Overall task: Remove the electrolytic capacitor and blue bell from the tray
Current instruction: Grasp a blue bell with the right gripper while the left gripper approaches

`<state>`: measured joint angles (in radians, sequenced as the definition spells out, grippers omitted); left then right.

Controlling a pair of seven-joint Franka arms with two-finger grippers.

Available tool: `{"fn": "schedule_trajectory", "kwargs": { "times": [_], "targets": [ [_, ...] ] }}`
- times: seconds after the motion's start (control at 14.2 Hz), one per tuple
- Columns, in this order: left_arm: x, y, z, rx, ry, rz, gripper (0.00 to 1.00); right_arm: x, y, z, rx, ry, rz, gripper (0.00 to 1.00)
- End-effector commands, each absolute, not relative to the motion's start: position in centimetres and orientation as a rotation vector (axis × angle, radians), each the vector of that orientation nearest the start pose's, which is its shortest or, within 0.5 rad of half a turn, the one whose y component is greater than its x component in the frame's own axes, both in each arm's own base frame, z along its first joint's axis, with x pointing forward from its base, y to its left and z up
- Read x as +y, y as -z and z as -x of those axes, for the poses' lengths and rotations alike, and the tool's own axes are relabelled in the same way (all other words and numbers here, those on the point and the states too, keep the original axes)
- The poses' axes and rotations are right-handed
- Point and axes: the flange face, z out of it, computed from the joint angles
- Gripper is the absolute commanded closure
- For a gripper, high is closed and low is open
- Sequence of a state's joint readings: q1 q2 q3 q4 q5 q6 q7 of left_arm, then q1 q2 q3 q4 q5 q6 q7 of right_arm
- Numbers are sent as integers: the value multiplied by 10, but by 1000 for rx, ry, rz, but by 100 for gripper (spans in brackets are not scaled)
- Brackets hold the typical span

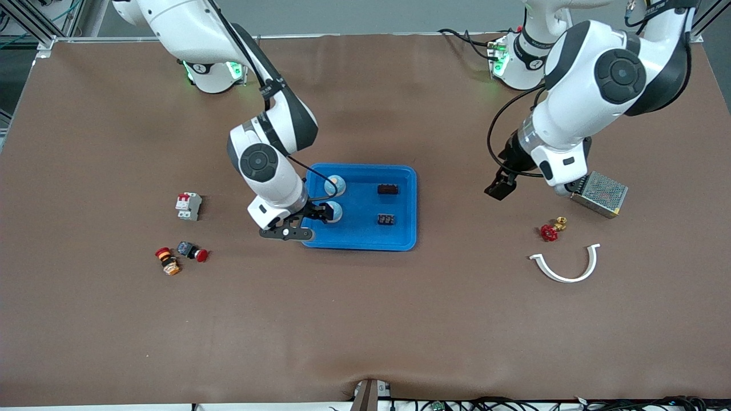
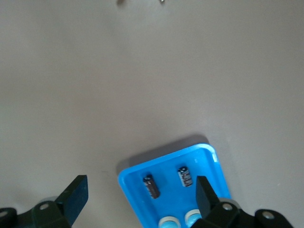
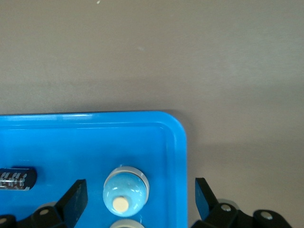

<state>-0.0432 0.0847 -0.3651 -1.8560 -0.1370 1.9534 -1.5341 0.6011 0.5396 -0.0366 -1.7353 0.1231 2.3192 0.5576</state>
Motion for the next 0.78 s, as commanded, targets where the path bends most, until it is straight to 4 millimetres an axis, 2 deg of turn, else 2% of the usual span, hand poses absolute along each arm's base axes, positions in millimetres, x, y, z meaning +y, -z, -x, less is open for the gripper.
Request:
{"fn": "schedule_trajectory", "kwargs": {
  "times": [0.0, 0.28, 0.71],
  "targets": [
    [-260, -467, -532, -1919, -219, 2633, 0, 377, -257, -565, 101, -4, 3060, 0],
    [-285, -451, -527, -2028, -230, 2538, 0, 390, -244, -553, 63, -41, 3075, 0],
    [-326, -410, -513, -1995, -271, 2487, 0, 399, -216, -540, 37, -92, 3099, 0]
  ]
}}
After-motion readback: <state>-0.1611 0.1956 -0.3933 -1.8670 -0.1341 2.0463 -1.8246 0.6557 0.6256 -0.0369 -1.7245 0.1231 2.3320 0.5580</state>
